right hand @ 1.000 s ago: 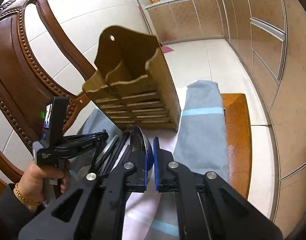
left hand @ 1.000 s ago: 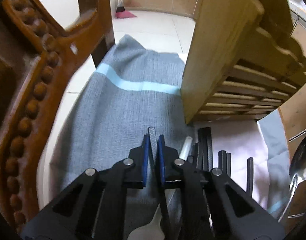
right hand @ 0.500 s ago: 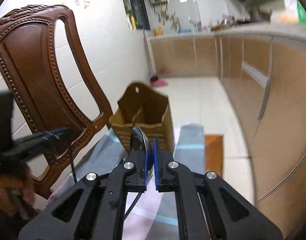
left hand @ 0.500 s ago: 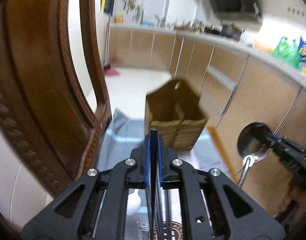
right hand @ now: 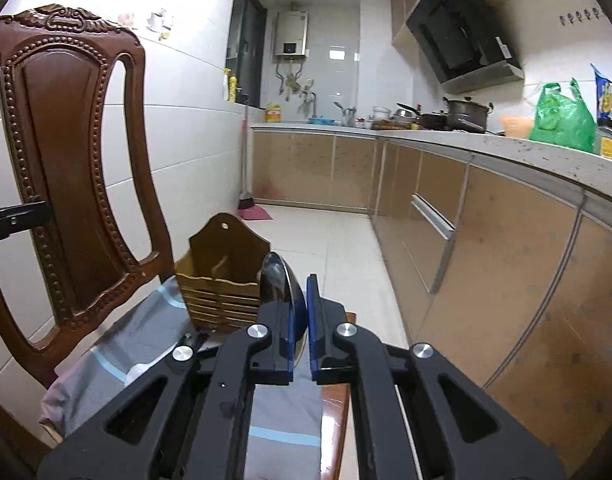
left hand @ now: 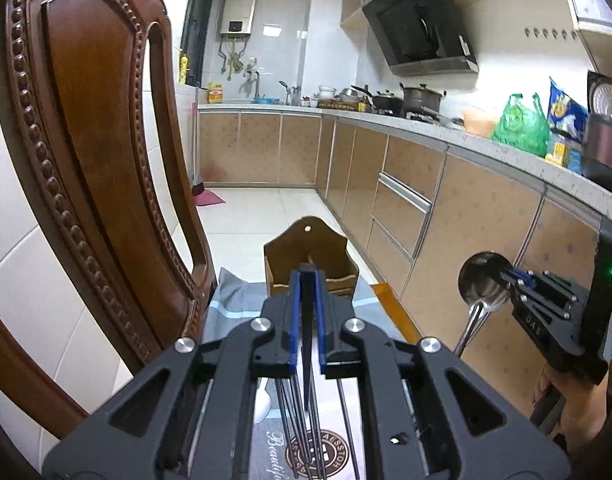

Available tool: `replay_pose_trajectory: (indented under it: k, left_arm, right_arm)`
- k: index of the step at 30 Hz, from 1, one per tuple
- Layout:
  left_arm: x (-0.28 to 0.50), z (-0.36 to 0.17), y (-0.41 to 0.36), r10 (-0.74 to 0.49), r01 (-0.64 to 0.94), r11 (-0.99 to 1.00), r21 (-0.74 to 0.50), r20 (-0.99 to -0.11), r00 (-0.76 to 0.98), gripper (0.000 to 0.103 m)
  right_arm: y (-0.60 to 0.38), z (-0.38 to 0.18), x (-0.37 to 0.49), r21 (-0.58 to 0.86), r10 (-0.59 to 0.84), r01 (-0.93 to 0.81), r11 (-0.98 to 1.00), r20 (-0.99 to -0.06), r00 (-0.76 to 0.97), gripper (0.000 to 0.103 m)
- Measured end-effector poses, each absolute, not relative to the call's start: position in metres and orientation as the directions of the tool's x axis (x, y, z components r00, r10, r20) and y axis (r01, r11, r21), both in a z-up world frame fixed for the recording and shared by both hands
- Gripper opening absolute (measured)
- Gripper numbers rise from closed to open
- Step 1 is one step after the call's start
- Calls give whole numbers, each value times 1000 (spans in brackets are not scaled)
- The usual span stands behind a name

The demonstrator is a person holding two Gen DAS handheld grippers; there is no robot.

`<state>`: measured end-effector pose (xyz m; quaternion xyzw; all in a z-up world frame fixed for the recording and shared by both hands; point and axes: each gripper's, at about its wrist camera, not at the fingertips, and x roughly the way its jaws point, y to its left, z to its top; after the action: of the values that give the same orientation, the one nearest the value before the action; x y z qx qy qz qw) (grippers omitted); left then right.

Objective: Organize utensils
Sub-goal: 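Lower the metal spoon into the wooden holder and open the right gripper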

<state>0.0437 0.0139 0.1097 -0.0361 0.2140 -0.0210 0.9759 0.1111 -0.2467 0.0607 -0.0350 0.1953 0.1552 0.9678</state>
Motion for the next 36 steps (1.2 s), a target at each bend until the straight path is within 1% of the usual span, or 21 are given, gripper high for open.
replay_pose_trajectory:
  k: [4,9,12,17,22,25,30,34,36]
  left_arm:
    - [45,107,16,-77,41,995,-94,-421,904,7]
    - [48,105,23,-99,63,993,-99,-422,901,7]
    - [48,106,31,-120,80,990,-113,-419,900,7]
    - [50,106,43,-108,71,992,-105,-412,905,7]
    - [56,104,57,-120,64,987,-147,-413,903,7]
    - [58,103,62,-125,65,985,-157,-410,903,7]
    - [64,97,65,-128,63,984,-167,-417,900,7]
    - [69,91,67,-133,64,983,-171,-430,893,7]
    - [71,90,69,-134,63,983,-173,-434,891,7]
  right_arm:
    - [-243,64,108,-23,258,-287,958,-374,891,6]
    - [-227,84,103,-82,220,-255,964,-299,929,6]
    - [-215,97,114,-116,193,-232,966,-274,942,6]
    - [-185,135,158,-180,141,-179,967,-206,968,6]
    - [-155,154,217,-222,49,-83,972,-155,987,6]
    - [-138,151,248,-254,-3,-32,967,-137,991,6]
    - [-120,124,280,-287,-70,33,957,-122,990,6]
    - [-115,90,290,-288,-100,59,956,-131,986,6]
    - [-115,73,293,-279,-111,65,958,-152,982,6]
